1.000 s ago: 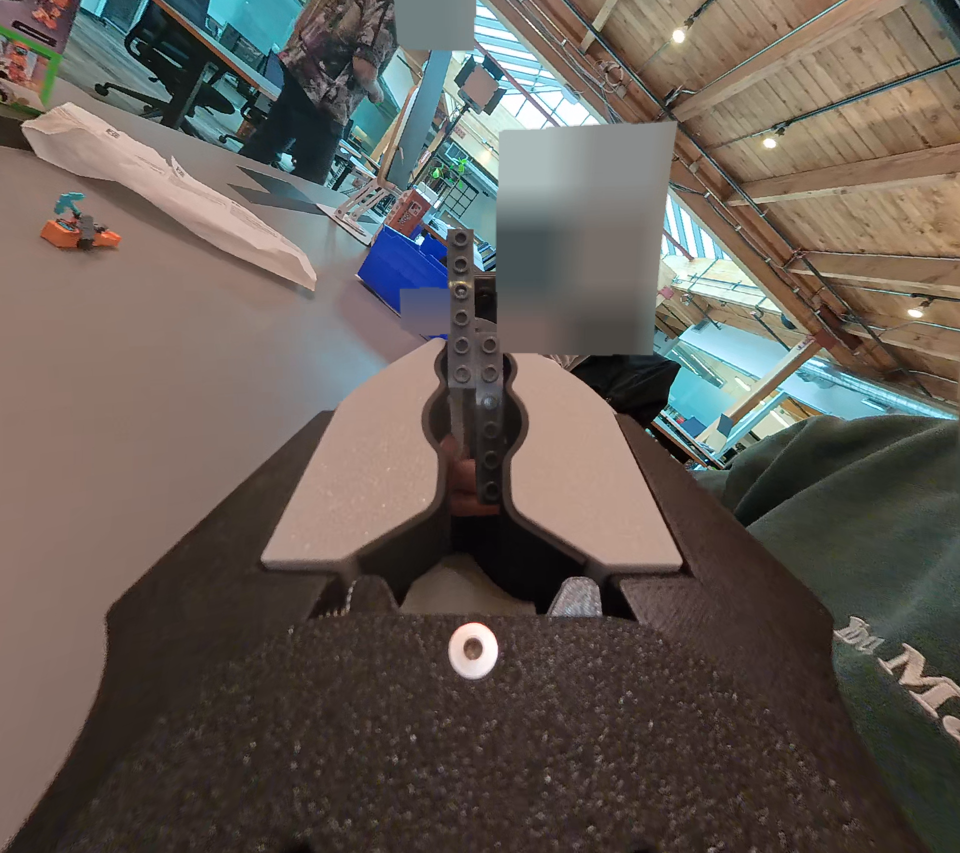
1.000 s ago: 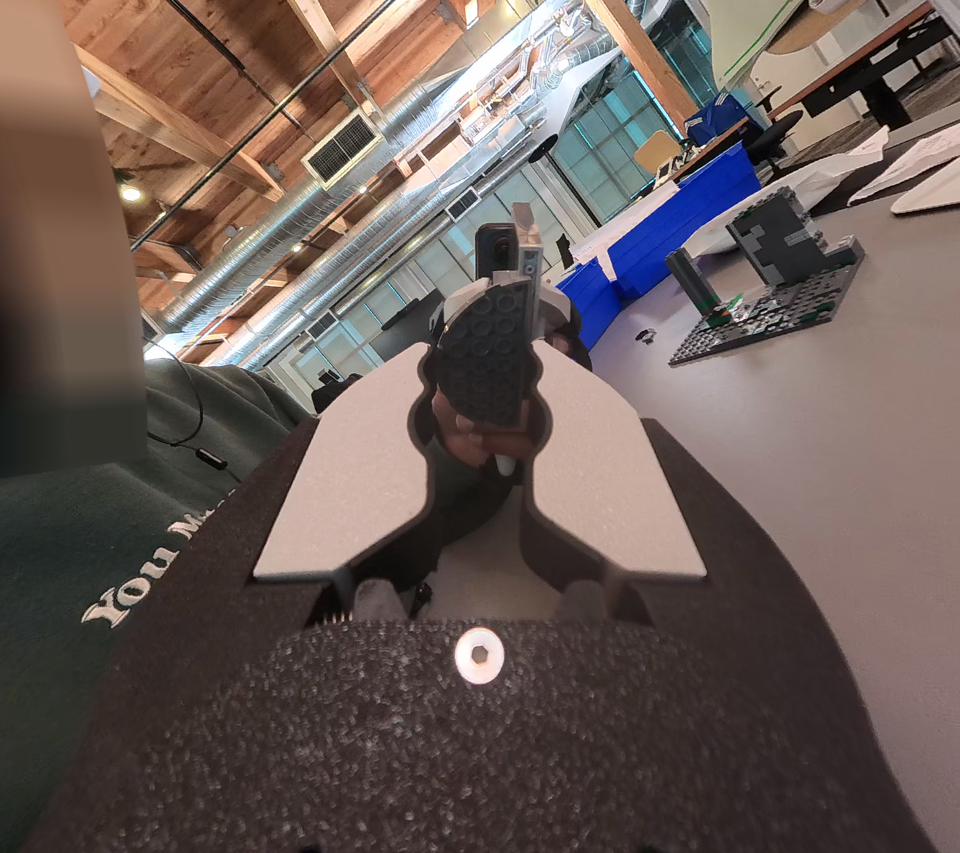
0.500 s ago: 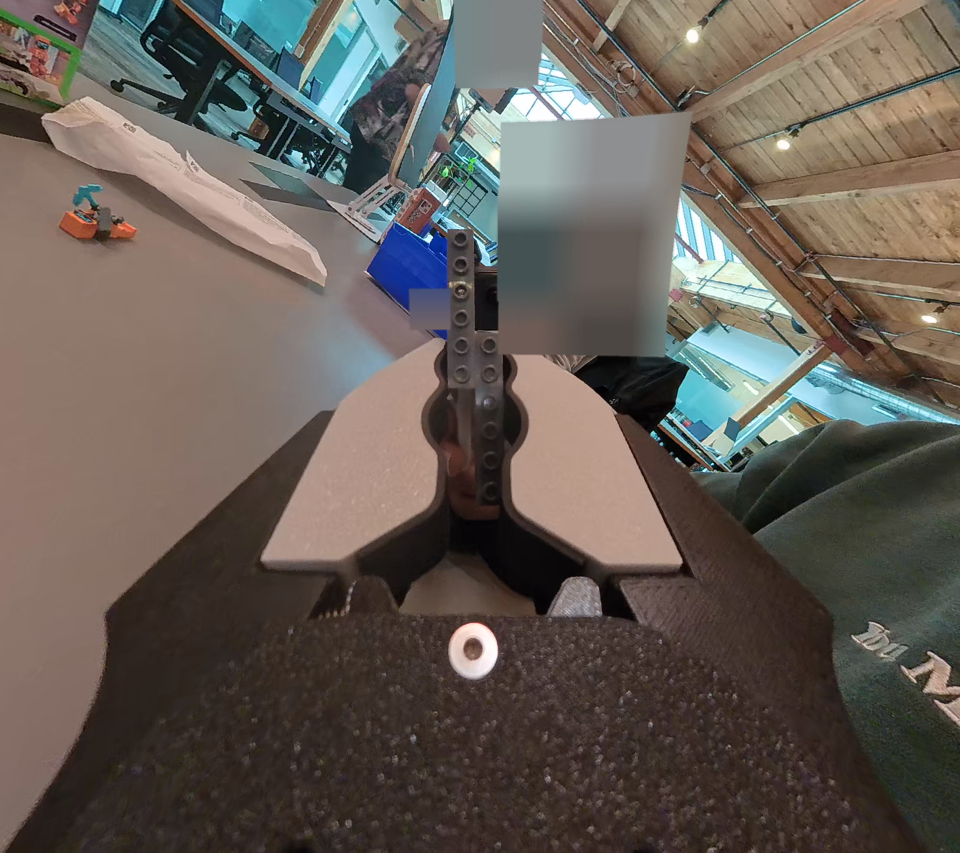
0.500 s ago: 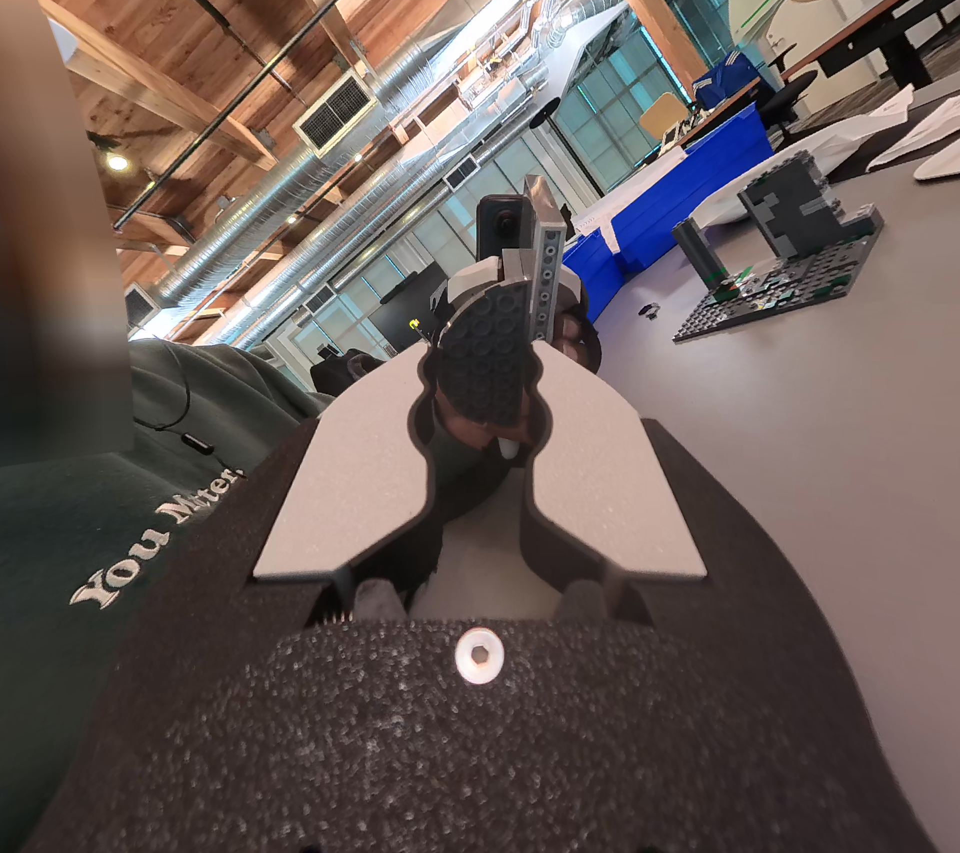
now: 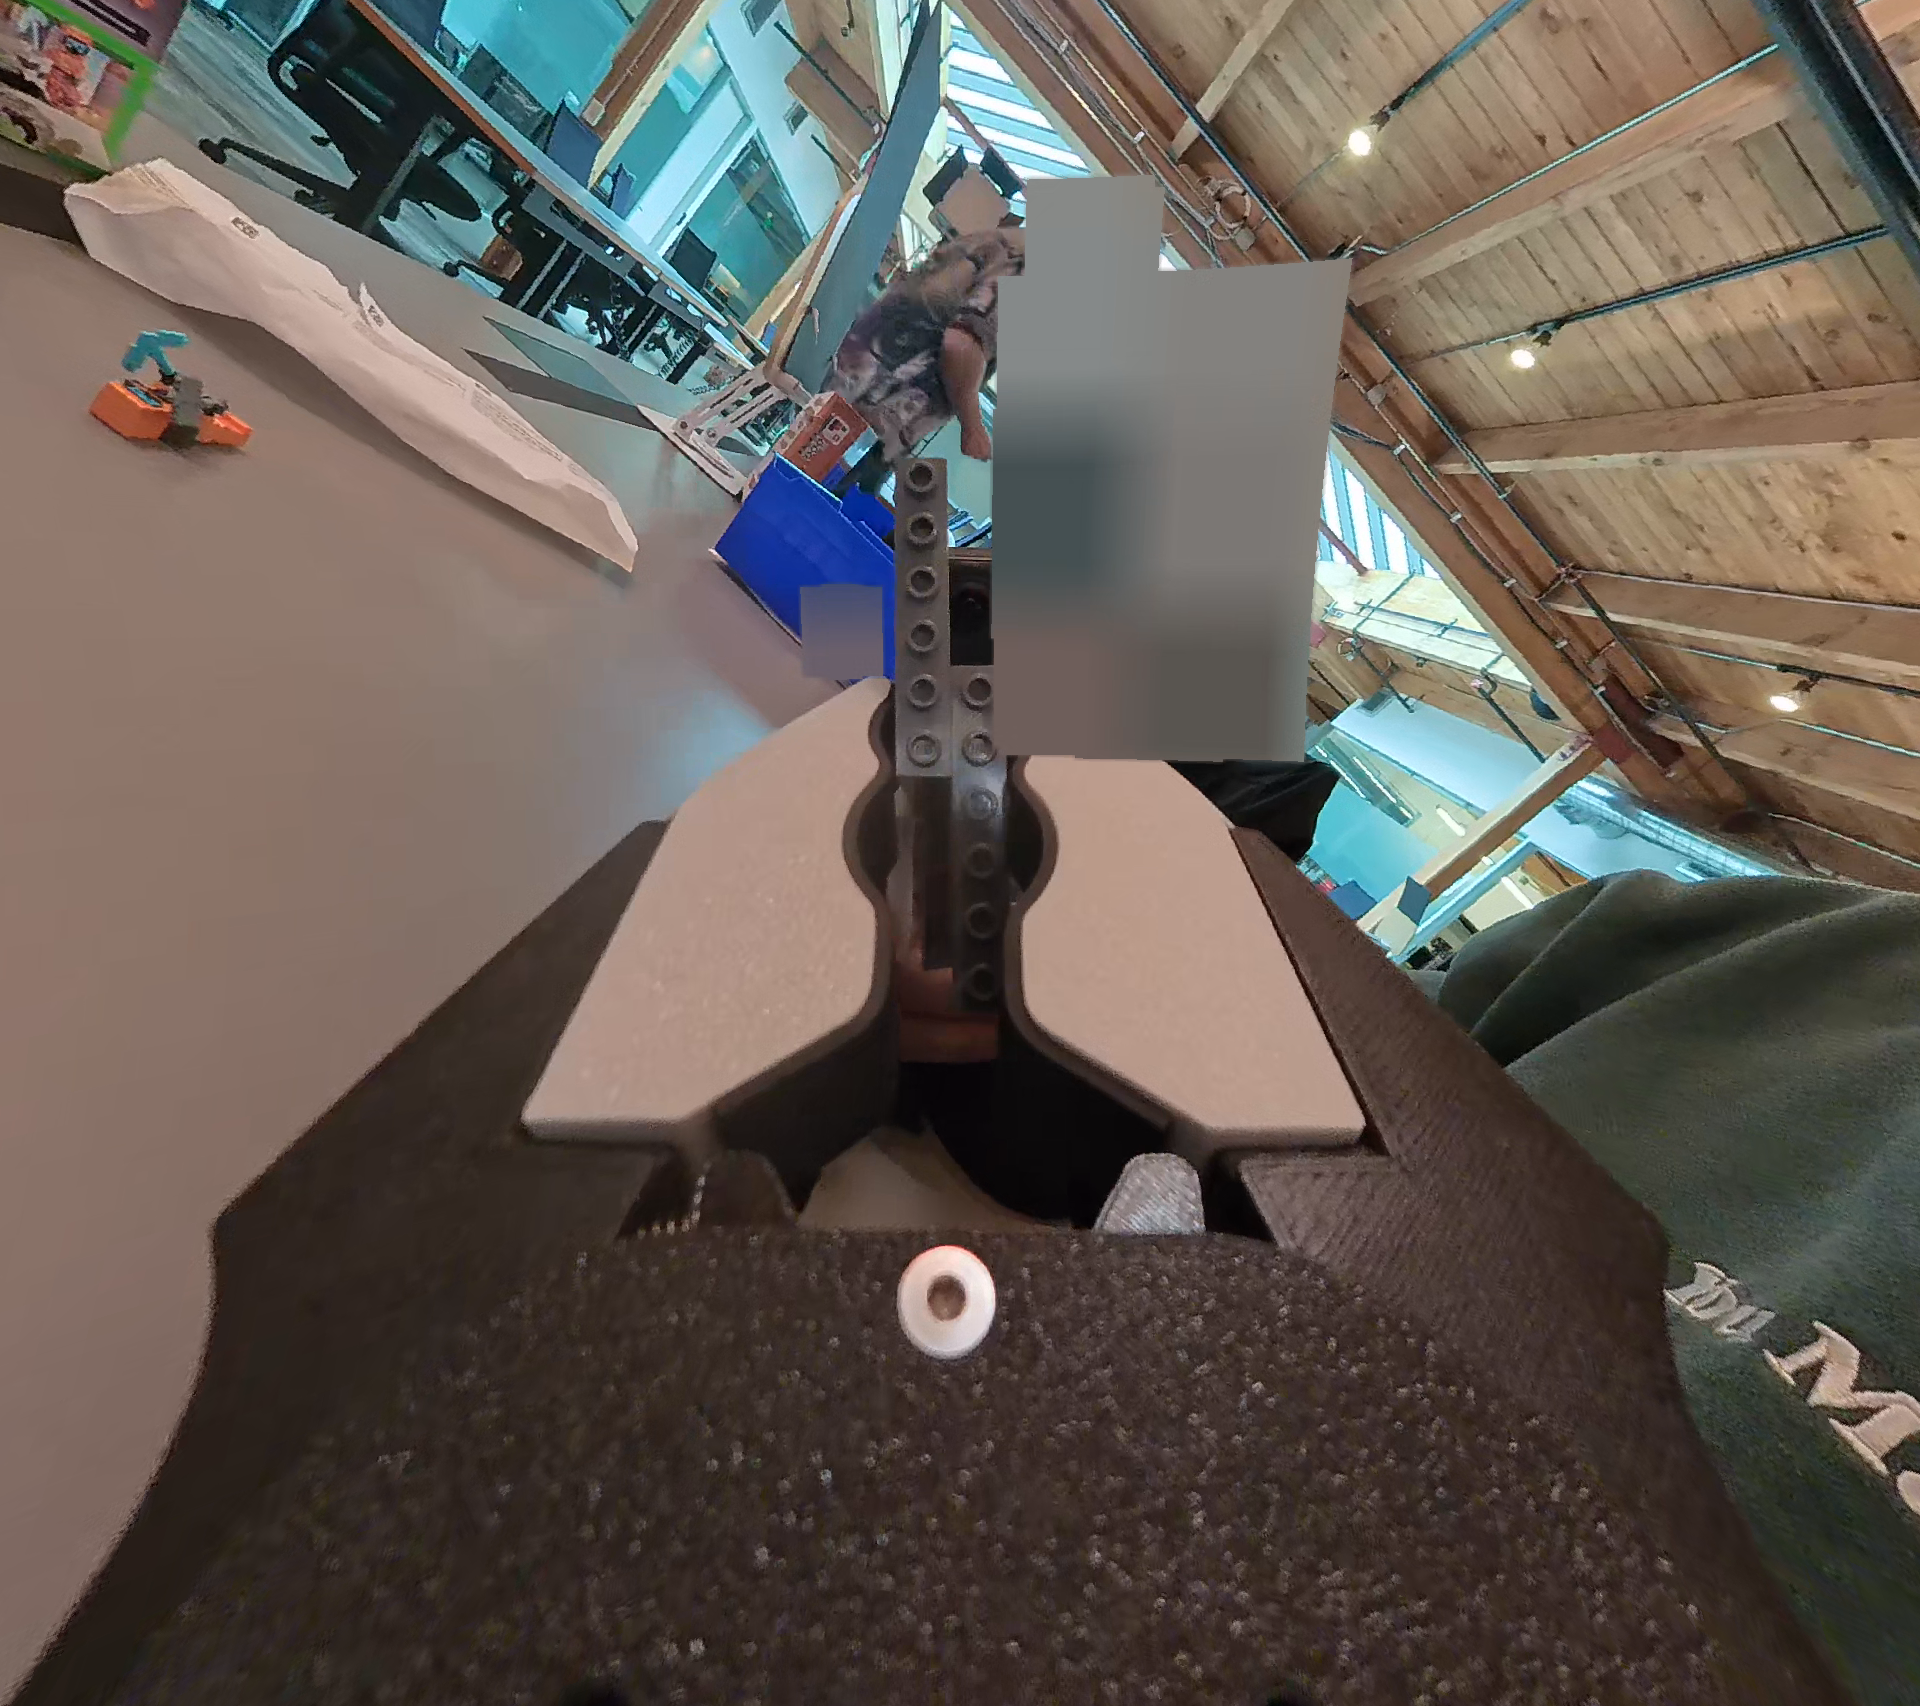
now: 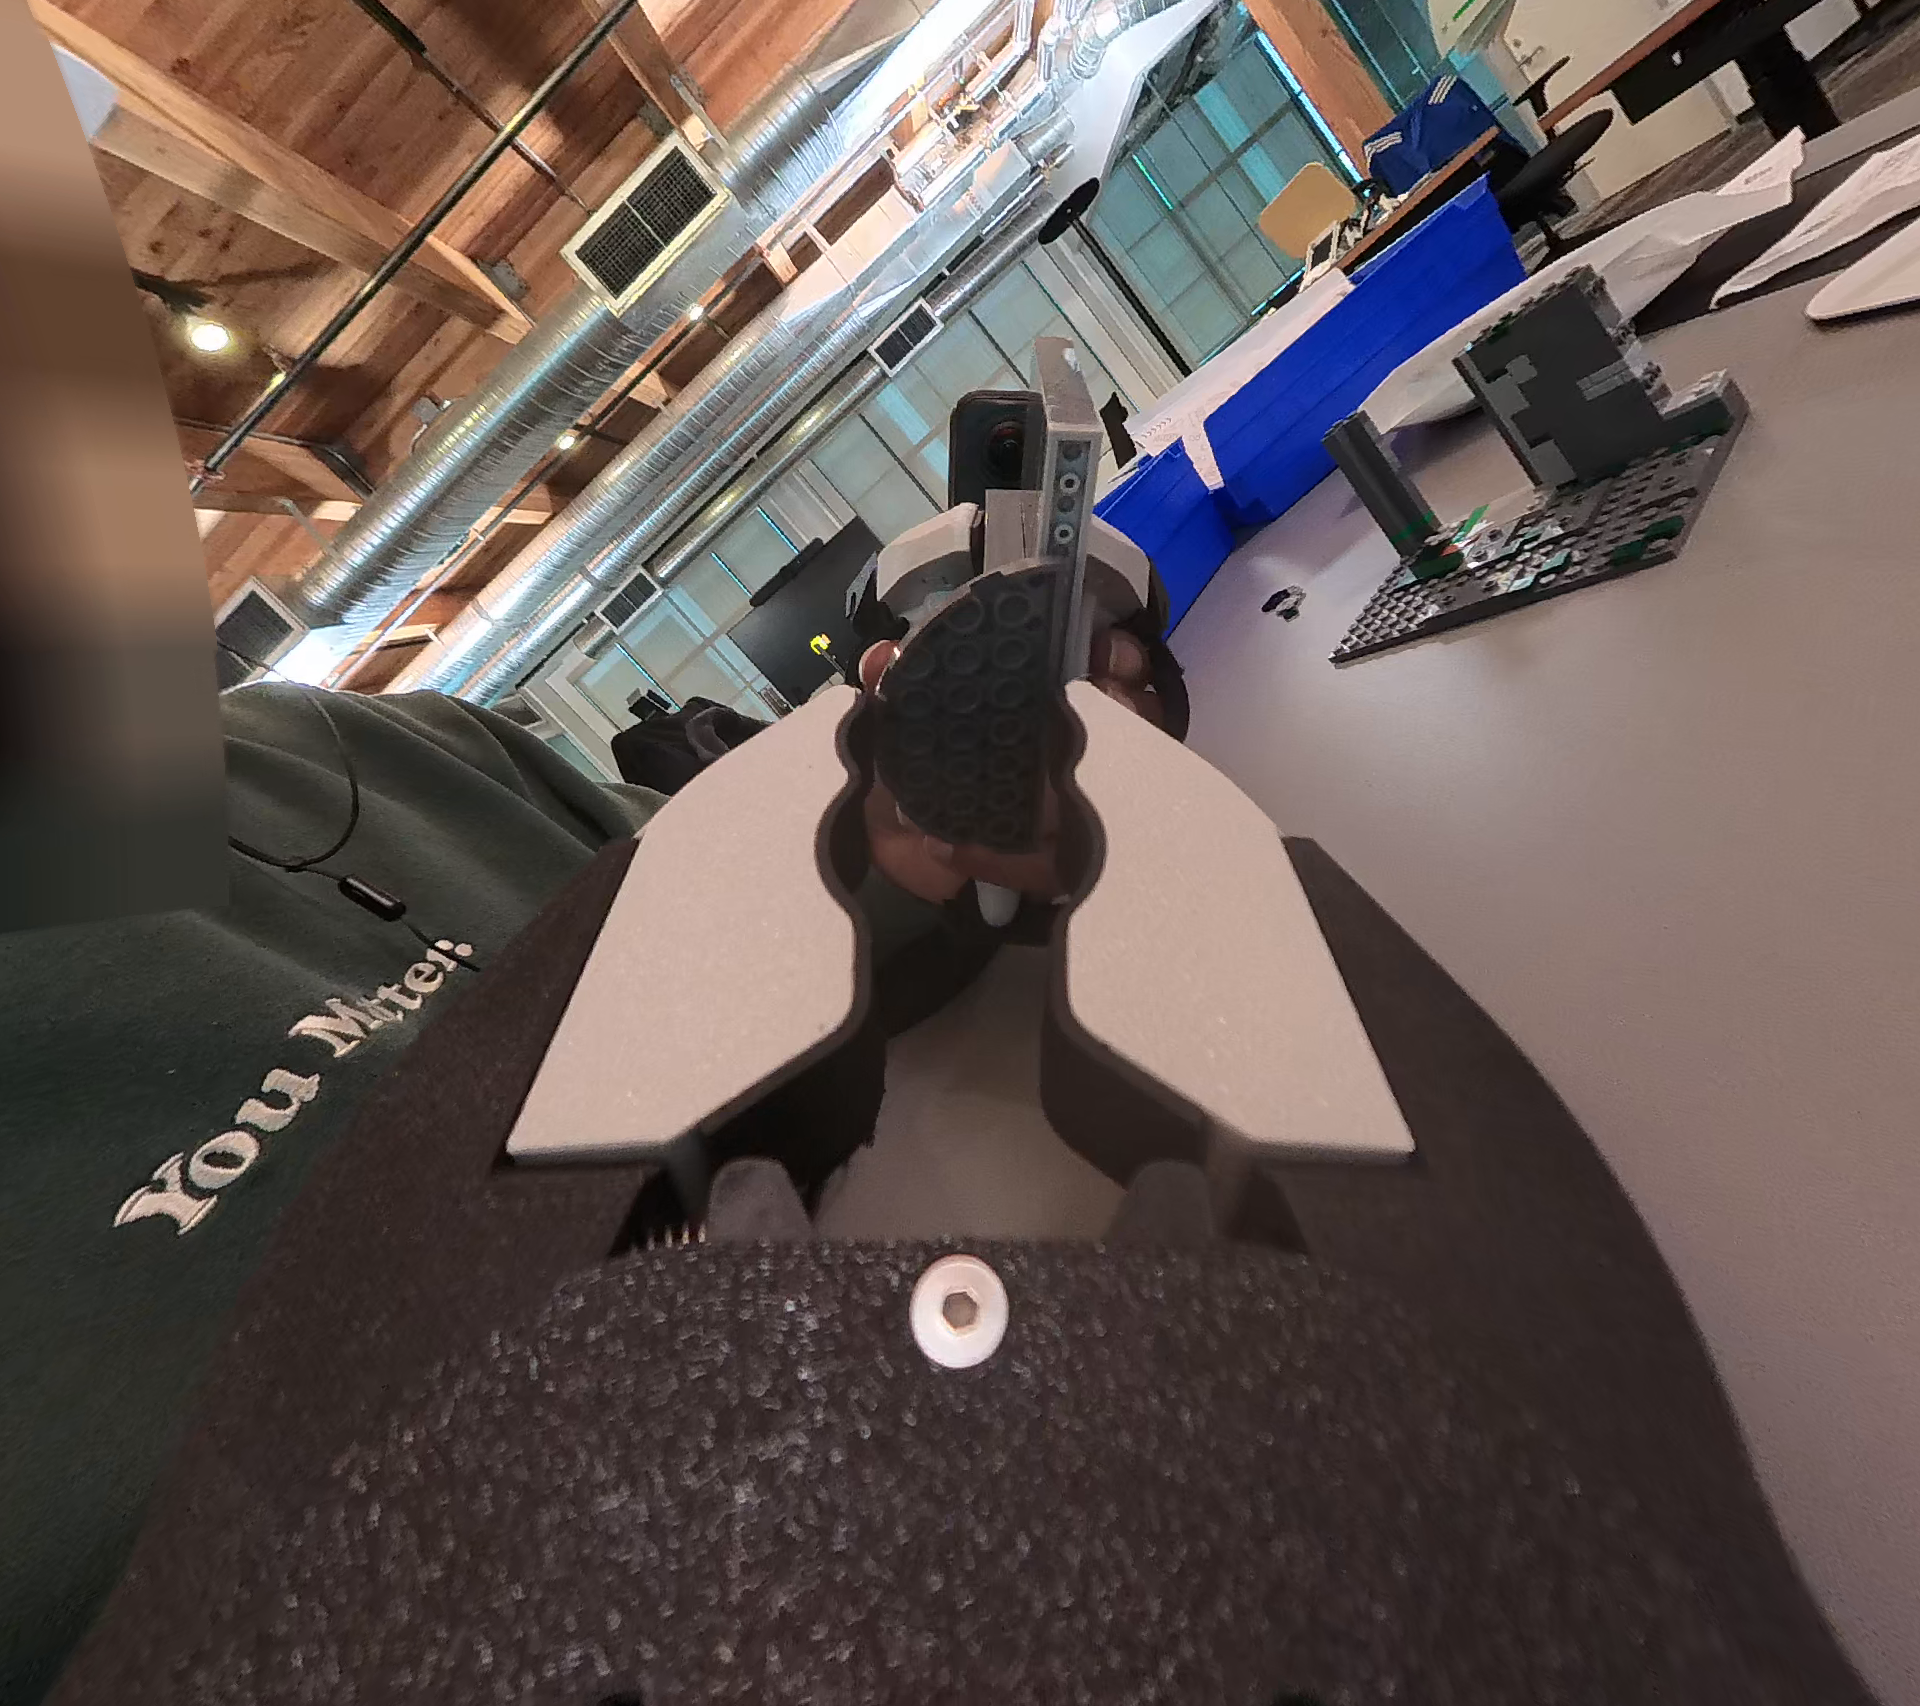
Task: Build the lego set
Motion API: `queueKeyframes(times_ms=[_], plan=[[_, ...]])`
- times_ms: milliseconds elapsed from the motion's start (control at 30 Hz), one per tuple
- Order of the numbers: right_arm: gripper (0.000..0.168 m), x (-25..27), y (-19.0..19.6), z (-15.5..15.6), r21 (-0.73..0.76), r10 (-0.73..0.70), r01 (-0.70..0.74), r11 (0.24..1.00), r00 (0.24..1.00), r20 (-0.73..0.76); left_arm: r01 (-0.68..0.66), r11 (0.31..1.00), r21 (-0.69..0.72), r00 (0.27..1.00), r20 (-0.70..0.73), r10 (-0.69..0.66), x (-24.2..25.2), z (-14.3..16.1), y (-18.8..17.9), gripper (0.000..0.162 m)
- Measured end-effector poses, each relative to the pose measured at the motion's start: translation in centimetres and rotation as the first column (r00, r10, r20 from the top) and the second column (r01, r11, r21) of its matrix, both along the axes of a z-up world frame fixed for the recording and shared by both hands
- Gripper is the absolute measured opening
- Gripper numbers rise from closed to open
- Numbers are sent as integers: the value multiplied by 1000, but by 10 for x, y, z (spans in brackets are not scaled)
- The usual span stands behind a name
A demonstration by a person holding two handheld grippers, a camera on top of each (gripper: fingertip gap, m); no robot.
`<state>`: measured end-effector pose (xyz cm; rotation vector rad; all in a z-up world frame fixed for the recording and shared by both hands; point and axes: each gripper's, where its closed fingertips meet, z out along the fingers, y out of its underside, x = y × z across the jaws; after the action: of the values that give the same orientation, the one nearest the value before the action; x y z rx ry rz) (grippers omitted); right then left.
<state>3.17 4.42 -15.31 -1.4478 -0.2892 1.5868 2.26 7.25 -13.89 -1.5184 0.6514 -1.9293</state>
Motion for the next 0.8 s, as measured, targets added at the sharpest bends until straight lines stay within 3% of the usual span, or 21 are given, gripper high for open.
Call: queueKeyframes(times_ms=[800], plan=[[32,4,4,-1,4,-34,34,999,999,18,-13,999,-49,1000,-16,13,-7,-11,16,16]])
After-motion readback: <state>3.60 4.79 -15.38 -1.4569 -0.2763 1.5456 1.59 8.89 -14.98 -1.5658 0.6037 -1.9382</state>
